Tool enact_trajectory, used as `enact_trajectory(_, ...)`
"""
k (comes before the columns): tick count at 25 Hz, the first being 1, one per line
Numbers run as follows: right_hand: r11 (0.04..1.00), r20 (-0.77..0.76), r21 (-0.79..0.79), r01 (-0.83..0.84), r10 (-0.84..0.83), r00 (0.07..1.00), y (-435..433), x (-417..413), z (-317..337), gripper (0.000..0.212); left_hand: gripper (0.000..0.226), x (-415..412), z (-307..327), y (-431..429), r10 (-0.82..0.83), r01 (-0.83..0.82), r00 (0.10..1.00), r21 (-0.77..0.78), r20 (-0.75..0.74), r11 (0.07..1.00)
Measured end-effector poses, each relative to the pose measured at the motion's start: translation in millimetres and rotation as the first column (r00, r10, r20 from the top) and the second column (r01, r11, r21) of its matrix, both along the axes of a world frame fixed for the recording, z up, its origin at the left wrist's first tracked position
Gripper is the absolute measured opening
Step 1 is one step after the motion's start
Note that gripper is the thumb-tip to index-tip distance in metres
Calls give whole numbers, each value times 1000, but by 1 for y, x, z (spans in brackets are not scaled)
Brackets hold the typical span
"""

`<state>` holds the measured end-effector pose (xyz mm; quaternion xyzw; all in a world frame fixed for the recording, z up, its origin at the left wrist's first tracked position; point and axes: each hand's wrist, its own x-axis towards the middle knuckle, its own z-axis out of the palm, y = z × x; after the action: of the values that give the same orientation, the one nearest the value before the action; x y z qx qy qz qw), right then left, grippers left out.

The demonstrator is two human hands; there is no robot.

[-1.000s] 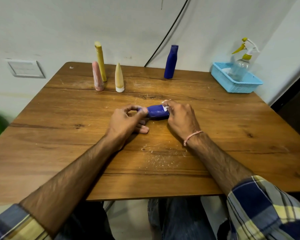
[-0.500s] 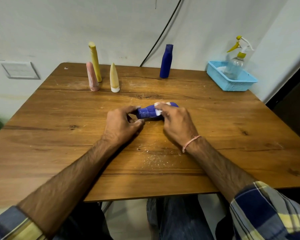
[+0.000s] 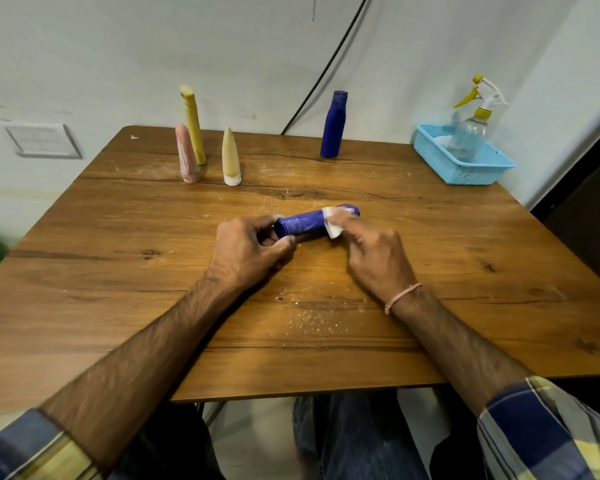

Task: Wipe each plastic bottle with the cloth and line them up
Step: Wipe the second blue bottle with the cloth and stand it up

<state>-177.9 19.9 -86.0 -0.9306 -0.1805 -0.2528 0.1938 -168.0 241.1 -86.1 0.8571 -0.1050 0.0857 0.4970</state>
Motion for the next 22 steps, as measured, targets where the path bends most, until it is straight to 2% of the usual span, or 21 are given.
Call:
enact_trajectory(2,958,-45,126,259,-255,966,-12,8,4,44,41,0,0,0,-22,22,1000,-12,-10,1000)
enact_trajectory(3,957,-32,131,259,-257,966,-6,8,4,44,40,1,-1,0,-22,21,1000,-33,-12,999)
enact_trajectory(6,996,51,-52,-69,71,996,23,-5,-9,52,36,4,-6,1,-6,2,999,-121,-36,993)
enact_trajectory(7,989,61,-86,-117,122,991,19,-3,-10,53,35,5,-8,1,-9,2,999,-147,-51,989)
enact_trajectory(8,995,66,-76,-67,72,995,11,4,-7,53,34,6,-9,1,-18,5,998,-176,-67,984)
enact_trajectory(10,981,51,78,178,-183,982,-1,17,-1,48,32,7,-9,0,-37,15,995,-218,-95,976)
enact_trajectory(11,964,34,126,233,-239,971,2,20,0,46,31,7,-8,0,-41,17,994,-228,-102,973)
enact_trajectory(12,976,40,102,194,-199,979,10,18,-1,47,29,7,-7,1,-45,17,993,-242,-111,970)
enact_trajectory(15,981,71,-114,-158,167,983,33,6,-12,54,30,8,-7,3,-62,14,986,-294,-154,956)
enact_trajectory(16,973,69,-134,-188,199,978,29,10,-9,54,31,8,-8,4,-68,15,984,-304,-167,953)
enact_trajectory(17,987,78,-95,-130,138,987,24,17,-5,52,34,8,-7,3,-72,15,982,-310,-174,951)
enact_trajectory(19,996,46,35,83,-84,995,26,22,4,45,38,7,-5,1,-56,3,985,-307,-162,952)
enact_trajectory(20,995,33,40,89,-90,995,36,17,5,44,35,6,-4,1,-41,-2,989,-294,-141,956)
enact_trajectory(22,993,15,-22,-116,117,993,62,-1,0,47,25,2,-2,1,-22,-5,995,-261,-99,965)
